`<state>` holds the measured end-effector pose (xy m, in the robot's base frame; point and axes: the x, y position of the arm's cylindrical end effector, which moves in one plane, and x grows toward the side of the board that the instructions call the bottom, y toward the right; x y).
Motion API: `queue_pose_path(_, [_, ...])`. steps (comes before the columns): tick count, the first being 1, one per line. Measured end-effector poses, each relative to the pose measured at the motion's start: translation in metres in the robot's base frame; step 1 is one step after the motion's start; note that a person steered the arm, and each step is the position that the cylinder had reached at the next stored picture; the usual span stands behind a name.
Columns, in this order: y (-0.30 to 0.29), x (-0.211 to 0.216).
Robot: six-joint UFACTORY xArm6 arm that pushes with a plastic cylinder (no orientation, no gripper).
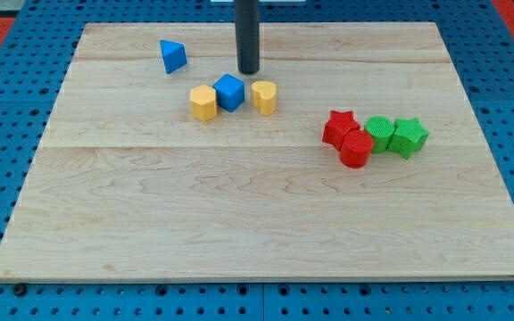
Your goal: Move the blue triangle above the yellow hexagon
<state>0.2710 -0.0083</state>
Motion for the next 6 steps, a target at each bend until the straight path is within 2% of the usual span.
queue_pose_path(1, [-0.003,-0.033])
queue_pose_path(2, [-0.101,-0.061])
queue_pose_path(3, [-0.139,-0.029])
queue_pose_path(4, [-0.140,0.002])
queue_pose_path(5, [-0.136,0.006])
queue_pose_path(6, [-0.070,0.022])
